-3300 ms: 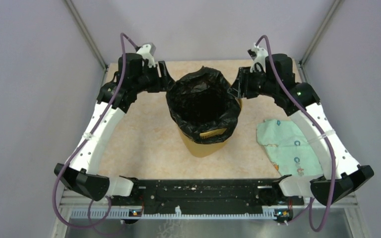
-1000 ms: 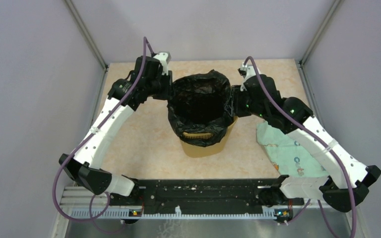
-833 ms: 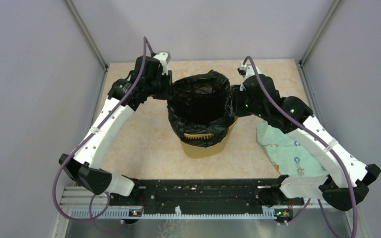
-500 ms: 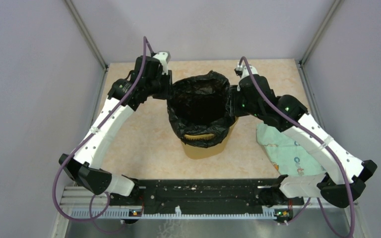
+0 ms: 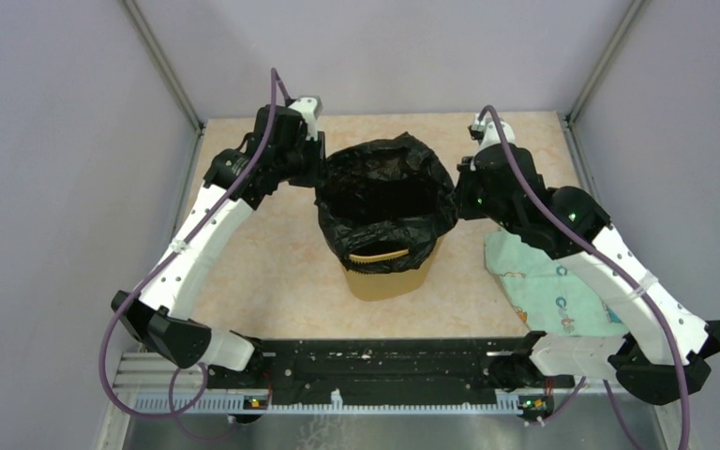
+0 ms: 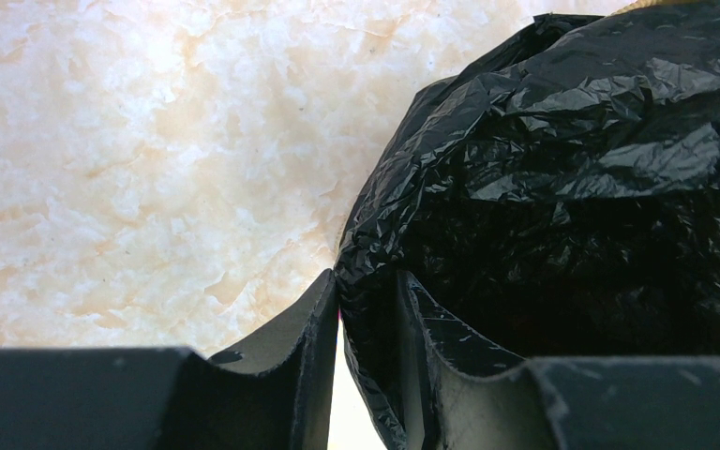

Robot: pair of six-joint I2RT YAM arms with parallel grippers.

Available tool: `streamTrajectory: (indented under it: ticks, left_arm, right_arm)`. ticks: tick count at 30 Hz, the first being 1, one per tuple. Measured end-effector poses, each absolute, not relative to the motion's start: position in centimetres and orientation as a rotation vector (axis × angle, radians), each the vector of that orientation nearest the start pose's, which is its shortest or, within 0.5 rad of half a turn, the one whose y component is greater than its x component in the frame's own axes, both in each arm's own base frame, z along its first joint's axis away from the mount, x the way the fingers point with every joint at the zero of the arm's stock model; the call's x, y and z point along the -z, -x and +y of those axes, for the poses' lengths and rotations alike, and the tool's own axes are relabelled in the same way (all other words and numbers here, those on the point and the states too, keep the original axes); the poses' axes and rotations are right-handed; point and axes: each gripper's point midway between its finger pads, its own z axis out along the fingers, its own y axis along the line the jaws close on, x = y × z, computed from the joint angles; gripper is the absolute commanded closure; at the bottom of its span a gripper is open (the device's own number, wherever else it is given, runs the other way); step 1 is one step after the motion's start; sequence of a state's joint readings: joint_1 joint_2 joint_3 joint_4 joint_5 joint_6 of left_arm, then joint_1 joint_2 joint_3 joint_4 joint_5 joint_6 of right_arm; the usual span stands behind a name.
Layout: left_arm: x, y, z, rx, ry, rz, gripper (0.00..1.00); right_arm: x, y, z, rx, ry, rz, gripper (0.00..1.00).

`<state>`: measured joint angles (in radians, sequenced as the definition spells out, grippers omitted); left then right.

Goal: Put the trash bags into the trash bin
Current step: Place the trash bag in the trash bin.

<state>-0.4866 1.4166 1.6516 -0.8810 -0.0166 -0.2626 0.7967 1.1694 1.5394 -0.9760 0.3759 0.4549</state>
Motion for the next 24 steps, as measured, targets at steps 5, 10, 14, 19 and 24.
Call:
streamTrajectory:
  ticks: [5,10,14,19,24]
  left_arm:
    - [-30.8,-33.2,-18.5,0.394,-0.241,2.226,0.65]
    - [-30.8,-33.2,-18.5,0.395,-0.241,2.226,0.65]
    - [-30.7,-33.3,-18.5,0.395,-0.242,2.226,0.65]
    - [-30.3,-33.2,-18.5,0.391,-0.243,2.236,0.65]
    - [-30.2,-33.3,-18.5,0.392,-0.243,2.235,0.65]
  right_arm:
    - [-33.2,-24.4,17.5,-0.291,0.139,2.14,1.0]
    - [-32.9,-24.4,16.8,-0.253,0.131,2.148,1.0]
    - [-33.5,-24.4,16.8,-0.25,0.133,2.147,1.0]
    - [-34.2,-24.5,16.8,-0.254,0.13,2.133,1.0]
    - [-32.1,-24.3,16.4,-0.209,0.134,2.172,1.0]
